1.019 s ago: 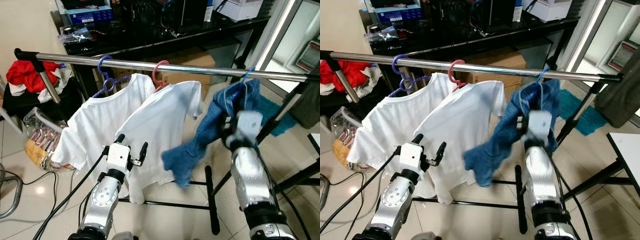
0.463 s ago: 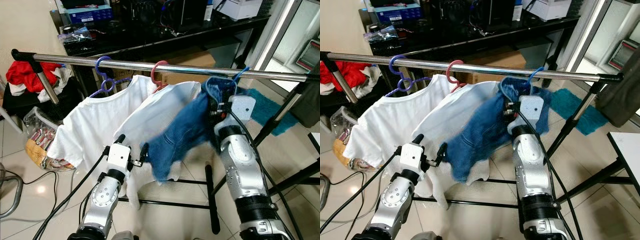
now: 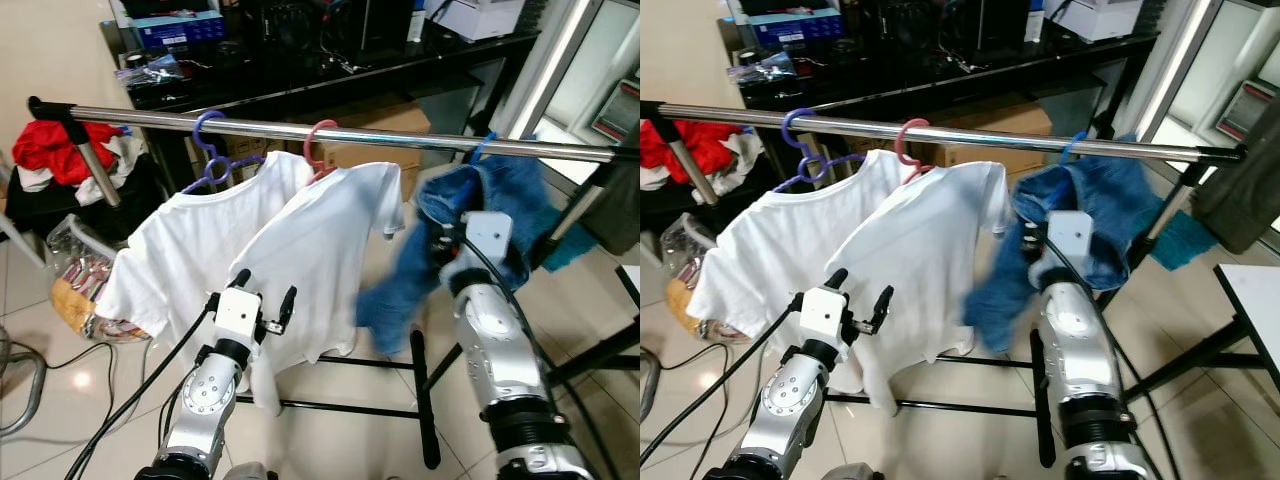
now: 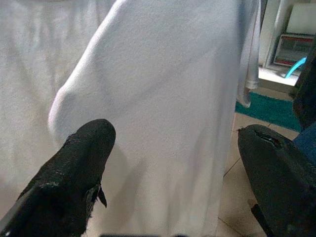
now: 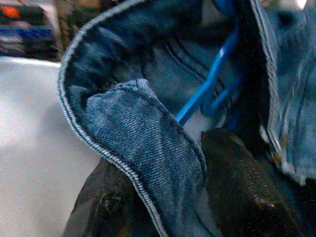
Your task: Hang hanger
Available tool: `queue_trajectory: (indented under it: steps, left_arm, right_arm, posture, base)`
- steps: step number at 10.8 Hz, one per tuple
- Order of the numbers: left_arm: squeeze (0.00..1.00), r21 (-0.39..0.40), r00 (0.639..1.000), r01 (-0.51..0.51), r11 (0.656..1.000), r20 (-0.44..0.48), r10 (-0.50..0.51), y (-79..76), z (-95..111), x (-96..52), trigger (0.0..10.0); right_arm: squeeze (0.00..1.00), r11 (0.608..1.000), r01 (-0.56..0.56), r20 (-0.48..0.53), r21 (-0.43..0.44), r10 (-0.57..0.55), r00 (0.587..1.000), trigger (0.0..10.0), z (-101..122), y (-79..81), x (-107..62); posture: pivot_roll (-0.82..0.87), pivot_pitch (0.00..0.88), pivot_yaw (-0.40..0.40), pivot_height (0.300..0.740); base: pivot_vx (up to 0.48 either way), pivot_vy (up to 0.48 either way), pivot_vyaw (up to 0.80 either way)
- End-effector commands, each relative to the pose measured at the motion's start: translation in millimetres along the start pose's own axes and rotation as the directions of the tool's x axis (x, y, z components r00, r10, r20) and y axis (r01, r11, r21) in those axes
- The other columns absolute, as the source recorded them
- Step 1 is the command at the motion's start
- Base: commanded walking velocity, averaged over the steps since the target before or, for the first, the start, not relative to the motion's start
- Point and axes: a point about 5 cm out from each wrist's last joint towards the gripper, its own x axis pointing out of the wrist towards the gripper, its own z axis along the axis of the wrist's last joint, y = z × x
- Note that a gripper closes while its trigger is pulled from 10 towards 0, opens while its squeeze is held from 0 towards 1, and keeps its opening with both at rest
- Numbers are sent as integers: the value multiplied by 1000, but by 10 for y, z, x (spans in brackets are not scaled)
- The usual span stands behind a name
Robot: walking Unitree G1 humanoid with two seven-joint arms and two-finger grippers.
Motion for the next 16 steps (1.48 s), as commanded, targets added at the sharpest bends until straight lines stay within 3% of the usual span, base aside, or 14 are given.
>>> queue_trajectory:
  steps: [1, 4, 8, 13, 14, 16]
  left_arm:
    - [0, 10, 1000, 23, 1000, -12, -23, -19, -21, -1, 10000]
    - [0, 9, 999, 33, 999, -14, -33, -43, -22, 15, 10000]
    - [0, -5, 998, 54, 999, -15, -54, -124, -36, 30, 10000]
    - [0, -6, 997, 81, 997, -15, -82, -164, -19, 91, 10000]
    - [0, -4, 996, 85, 996, -15, -85, -159, -21, 93, 10000]
    - [0, 168, 972, 230, 958, -3, -233, -219, 14, 73, 10000]
  right_arm:
    - [0, 998, 52, -33, -17, -53, 998, 10000, -32, -97, 15]
    - [0, 988, 122, 7, -91, -122, 993, 10000, 88, -251, 20]
    - [0, 982, 96, 94, -164, -81, 992, 10000, 411, -522, -162]
    - [0, 970, -71, -20, -233, 68, 997, 10000, 209, -510, -385]
    - [0, 951, -83, -42, -298, 74, 996, 10000, 157, -527, -426]
    - [0, 940, 32, -76, -339, -61, 995, 10000, 114, -708, -425]
  posture:
    - [92, 0, 7, 740]
    - [75, 0, 5, 740]
    - [26, 0, 3, 740]
    - [-3, 0, 13, 740]
    - [-5, 0, 12, 740]
    - [1, 0, 9, 740]
  base:
    - [0, 0, 0]
    - [0, 0, 0]
    - [0, 0, 0]
    - [0, 0, 0]
    - [0, 0, 0]
    - [0, 0, 0]
